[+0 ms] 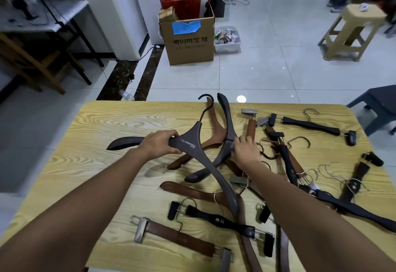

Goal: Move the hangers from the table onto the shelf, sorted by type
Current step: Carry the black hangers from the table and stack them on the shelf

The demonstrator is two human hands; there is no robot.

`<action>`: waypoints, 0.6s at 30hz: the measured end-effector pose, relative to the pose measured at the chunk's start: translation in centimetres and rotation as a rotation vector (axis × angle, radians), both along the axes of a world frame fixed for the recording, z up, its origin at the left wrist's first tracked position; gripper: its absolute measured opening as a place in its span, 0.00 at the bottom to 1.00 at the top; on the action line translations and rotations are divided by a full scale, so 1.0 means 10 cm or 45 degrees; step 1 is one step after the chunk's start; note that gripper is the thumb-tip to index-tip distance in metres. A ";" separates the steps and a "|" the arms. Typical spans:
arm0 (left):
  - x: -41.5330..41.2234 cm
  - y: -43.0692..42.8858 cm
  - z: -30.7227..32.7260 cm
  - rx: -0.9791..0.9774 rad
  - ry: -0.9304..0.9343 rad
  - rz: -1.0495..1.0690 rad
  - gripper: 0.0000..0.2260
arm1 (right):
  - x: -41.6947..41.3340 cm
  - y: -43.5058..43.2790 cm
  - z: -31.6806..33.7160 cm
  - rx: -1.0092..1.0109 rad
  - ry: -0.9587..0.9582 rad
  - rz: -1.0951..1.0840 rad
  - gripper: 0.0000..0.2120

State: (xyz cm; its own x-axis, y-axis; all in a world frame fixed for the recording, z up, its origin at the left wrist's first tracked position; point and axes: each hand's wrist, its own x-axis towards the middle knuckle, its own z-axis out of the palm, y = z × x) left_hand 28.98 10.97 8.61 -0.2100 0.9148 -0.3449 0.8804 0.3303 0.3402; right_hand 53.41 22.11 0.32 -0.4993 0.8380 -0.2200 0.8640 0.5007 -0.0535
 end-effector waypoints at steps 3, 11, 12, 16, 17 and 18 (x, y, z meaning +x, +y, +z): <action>-0.14 0.00 -0.03 -0.018 -0.036 0.018 0.20 | -0.08 -0.02 -0.06 -0.043 -0.093 -0.126 0.24; -0.25 0.12 -0.11 -0.036 -0.115 0.030 0.19 | 0.03 0.02 -0.16 -0.113 -0.031 -0.435 0.26; -0.25 0.14 -0.11 -0.037 -0.113 0.022 0.19 | 0.04 0.04 -0.15 -0.089 -0.005 -0.432 0.24; -0.23 0.24 -0.10 -0.031 -0.102 -0.013 0.20 | 0.11 0.16 -0.09 0.054 0.103 -0.441 0.22; -0.22 0.26 -0.10 -0.027 -0.103 -0.019 0.20 | 0.15 0.19 -0.06 0.065 0.134 -0.457 0.24; -0.20 0.28 -0.09 -0.023 -0.105 -0.024 0.20 | 0.19 0.21 -0.04 0.069 0.169 -0.469 0.25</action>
